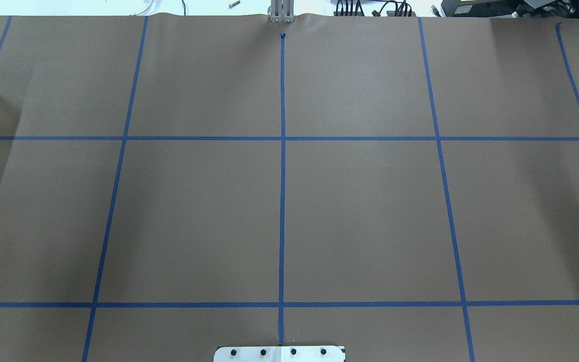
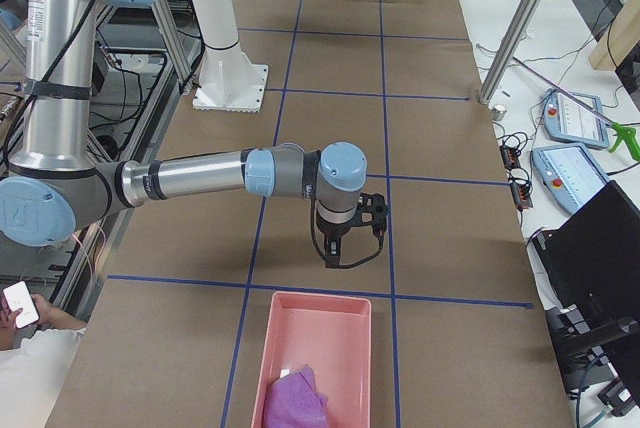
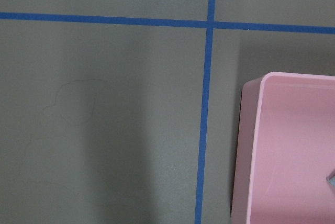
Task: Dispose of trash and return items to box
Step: 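Release the bowl in the clear bin and hold the left gripper above it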
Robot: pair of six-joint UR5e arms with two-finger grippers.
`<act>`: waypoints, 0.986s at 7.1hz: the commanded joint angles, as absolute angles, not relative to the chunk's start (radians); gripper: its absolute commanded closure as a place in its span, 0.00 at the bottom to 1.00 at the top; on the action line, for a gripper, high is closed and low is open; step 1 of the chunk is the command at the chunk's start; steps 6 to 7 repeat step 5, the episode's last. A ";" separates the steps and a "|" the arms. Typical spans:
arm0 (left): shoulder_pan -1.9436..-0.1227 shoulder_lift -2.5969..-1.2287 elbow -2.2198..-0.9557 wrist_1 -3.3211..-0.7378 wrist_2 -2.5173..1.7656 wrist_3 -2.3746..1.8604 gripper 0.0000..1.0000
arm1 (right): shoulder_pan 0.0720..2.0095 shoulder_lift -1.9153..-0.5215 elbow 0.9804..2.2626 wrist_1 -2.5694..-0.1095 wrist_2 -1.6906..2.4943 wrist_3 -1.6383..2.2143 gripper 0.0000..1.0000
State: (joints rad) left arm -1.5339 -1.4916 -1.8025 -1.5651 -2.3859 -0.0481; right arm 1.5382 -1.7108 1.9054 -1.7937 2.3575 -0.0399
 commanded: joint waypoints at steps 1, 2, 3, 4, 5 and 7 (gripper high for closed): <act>-1.534 -1.499 -1.775 -1.571 -2.384 -0.045 0.02 | 1.537 -1.700 1.911 -1.819 2.355 -0.040 0.00; -1.534 -1.508 -1.787 -1.568 -2.385 -0.055 0.02 | 1.537 -1.700 1.911 -1.819 2.355 -0.040 0.00; -1.534 -1.511 -1.786 -1.568 -2.384 -0.055 0.02 | 1.536 -1.698 1.911 -1.819 2.355 -0.038 0.00; -1.534 -1.516 -1.783 -1.563 -2.381 -0.057 0.02 | 1.537 -1.698 1.914 -1.819 2.355 -0.038 0.00; -1.534 -1.529 -1.776 -1.557 -2.379 -0.057 0.02 | 1.537 -1.700 1.919 -1.819 2.356 -0.037 0.00; -1.534 -1.529 -1.776 -1.557 -2.379 -0.057 0.02 | 1.537 -1.700 1.919 -1.819 2.356 -0.037 0.00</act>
